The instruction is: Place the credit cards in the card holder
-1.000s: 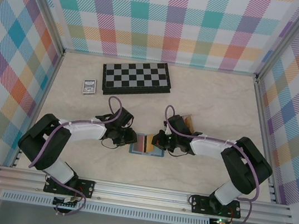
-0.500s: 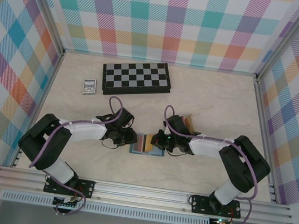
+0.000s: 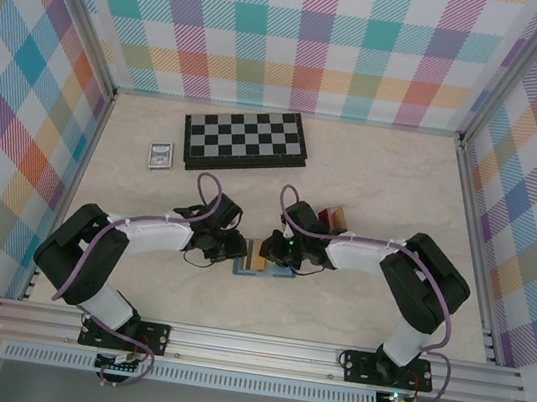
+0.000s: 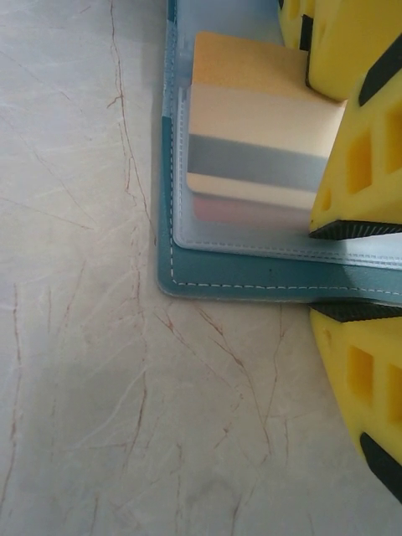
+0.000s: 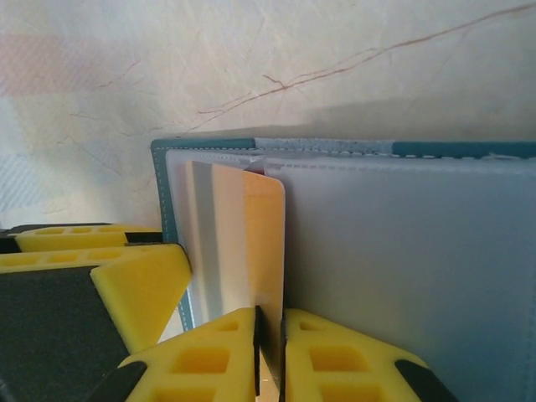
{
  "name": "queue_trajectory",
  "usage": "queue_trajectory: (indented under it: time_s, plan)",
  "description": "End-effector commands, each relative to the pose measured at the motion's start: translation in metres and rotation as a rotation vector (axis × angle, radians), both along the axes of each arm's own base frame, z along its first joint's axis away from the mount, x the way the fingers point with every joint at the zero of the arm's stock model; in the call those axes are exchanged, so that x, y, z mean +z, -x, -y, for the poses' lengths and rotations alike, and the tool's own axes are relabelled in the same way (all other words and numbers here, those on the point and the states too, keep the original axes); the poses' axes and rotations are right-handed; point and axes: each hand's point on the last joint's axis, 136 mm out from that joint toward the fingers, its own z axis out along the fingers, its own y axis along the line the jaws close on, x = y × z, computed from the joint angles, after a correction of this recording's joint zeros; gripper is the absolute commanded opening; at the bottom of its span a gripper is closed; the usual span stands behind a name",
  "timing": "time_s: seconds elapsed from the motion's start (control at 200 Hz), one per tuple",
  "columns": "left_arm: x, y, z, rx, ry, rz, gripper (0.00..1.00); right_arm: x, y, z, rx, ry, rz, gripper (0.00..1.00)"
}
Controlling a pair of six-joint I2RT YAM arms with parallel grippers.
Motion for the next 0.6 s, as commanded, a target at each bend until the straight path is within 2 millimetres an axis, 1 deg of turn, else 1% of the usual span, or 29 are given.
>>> queue_trajectory:
  time_s: [0.0,0.04,0.095,0.155,0.215,0.26,0.33,0.37,0.485,0.595]
  plan:
    - [-0.006,0.008,0.014,-0.052,0.021,-0.021,0.28,-0.004,0.007,0.011,0.030,0.108,-0.003,0.18]
    - [-0.006,0.008,0.014,-0.052,0.021,-0.020,0.28,-0.004,0.008,0.017,0.034,0.140,0.005,0.19]
    - [-0.006,0.008,0.014,-0.055,0.019,-0.019,0.28,-0.001,0.007,0.023,0.028,0.164,0.014,0.24]
    - [-0.007,0.009,0.014,-0.060,0.017,-0.021,0.28,0.000,0.008,0.027,0.029,0.181,0.024,0.27]
    - [-0.007,0.009,0.014,-0.060,0.017,-0.022,0.28,0.000,0.008,0.027,0.035,0.180,0.023,0.26]
    - [-0.008,0.009,0.014,-0.062,0.017,-0.021,0.28,-0.001,0.008,0.023,0.044,0.168,0.018,0.24]
    - [-0.008,0.009,0.016,-0.067,0.026,-0.021,0.28,-0.002,0.009,0.015,0.064,0.140,0.002,0.17]
    - [-0.007,0.009,0.017,-0.069,0.031,-0.022,0.28,-0.002,0.008,0.010,0.072,0.125,-0.005,0.14]
    - [-0.005,0.008,0.019,-0.076,0.041,-0.014,0.29,-0.002,0.008,-0.001,0.100,0.079,-0.015,0.10]
    - [-0.003,0.008,0.023,-0.083,0.061,-0.007,0.30,0.004,0.008,-0.014,0.137,0.023,-0.017,0.09]
